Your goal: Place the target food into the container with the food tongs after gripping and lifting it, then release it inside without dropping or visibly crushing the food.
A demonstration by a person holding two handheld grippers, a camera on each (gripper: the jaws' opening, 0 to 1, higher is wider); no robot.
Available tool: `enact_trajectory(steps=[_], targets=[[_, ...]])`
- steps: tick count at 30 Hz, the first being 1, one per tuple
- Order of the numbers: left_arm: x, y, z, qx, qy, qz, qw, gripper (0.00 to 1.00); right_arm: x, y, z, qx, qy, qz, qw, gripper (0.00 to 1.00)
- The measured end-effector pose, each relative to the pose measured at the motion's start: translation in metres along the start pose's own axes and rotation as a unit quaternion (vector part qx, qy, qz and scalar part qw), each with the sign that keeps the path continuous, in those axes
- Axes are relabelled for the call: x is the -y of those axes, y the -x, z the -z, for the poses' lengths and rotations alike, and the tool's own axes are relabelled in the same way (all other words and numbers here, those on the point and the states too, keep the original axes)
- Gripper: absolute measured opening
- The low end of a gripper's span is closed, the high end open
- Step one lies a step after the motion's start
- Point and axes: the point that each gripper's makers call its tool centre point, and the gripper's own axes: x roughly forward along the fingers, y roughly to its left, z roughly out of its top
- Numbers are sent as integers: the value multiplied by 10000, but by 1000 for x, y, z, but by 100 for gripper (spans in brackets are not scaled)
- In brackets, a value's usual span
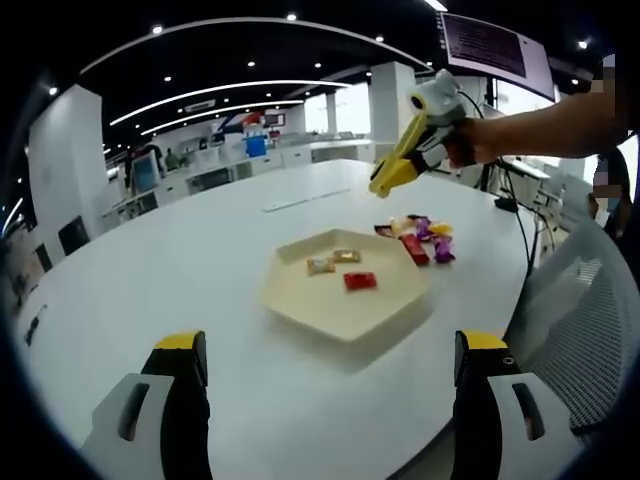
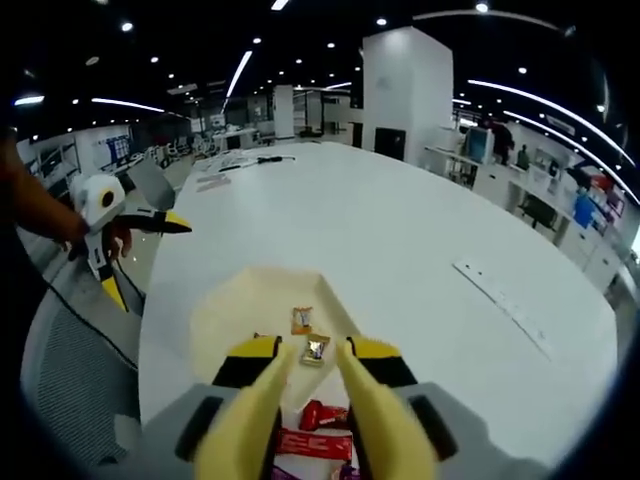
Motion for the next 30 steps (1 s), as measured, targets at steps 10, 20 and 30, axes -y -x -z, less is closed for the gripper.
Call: enact_trajectory(steps=[10, 20, 30], targets=[[-2, 1, 0, -2, 4, -50, 10000, 100, 31, 27, 30, -133, -124, 276, 9995, 24], [1, -1, 2, -70, -42, 14, 10000, 100, 61, 55, 60, -145, -430, 603, 9972, 24], [4, -2, 2, -103, -150, 50, 9998, 100, 84, 84, 91, -287, -478, 903, 9943, 24]])
